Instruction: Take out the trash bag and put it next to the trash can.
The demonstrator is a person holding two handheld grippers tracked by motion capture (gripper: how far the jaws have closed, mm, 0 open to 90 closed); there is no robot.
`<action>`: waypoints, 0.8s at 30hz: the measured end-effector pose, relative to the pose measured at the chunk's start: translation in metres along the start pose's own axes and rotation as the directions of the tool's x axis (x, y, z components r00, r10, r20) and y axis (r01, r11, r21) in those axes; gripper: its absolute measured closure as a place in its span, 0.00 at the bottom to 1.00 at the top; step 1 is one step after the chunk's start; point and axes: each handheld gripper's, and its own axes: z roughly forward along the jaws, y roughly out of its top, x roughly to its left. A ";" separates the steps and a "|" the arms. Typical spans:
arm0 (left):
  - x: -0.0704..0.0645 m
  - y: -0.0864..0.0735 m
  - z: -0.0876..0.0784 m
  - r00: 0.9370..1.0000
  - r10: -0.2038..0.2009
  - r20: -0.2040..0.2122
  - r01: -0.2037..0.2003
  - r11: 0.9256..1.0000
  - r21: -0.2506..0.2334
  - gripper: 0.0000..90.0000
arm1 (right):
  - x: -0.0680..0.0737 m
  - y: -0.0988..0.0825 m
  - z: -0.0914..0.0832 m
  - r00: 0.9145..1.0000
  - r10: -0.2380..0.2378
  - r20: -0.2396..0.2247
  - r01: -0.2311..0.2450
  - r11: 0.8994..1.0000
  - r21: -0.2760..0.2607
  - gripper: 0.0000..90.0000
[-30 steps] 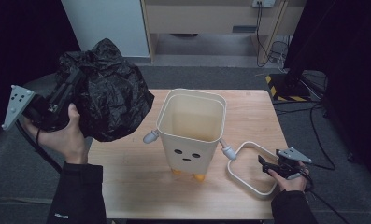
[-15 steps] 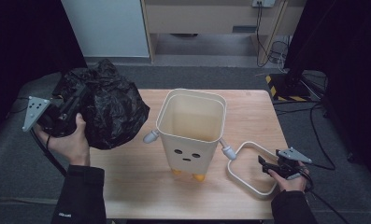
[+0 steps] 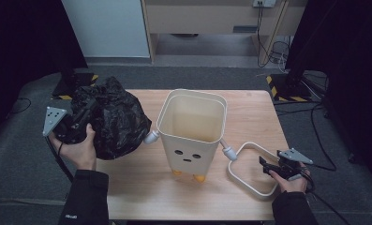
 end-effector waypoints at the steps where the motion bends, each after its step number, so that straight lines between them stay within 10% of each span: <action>1: 0.000 -0.003 0.001 1.000 0.000 -0.001 0.000 1.000 0.006 1.00 | 0.000 0.000 0.000 1.000 0.000 0.001 0.000 1.000 0.001 0.21; 24: 0.014 -0.024 0.005 0.999 0.030 -0.036 -0.027 0.997 0.066 1.00 | 0.000 -0.001 0.002 1.000 -0.003 0.003 0.003 1.000 0.004 0.21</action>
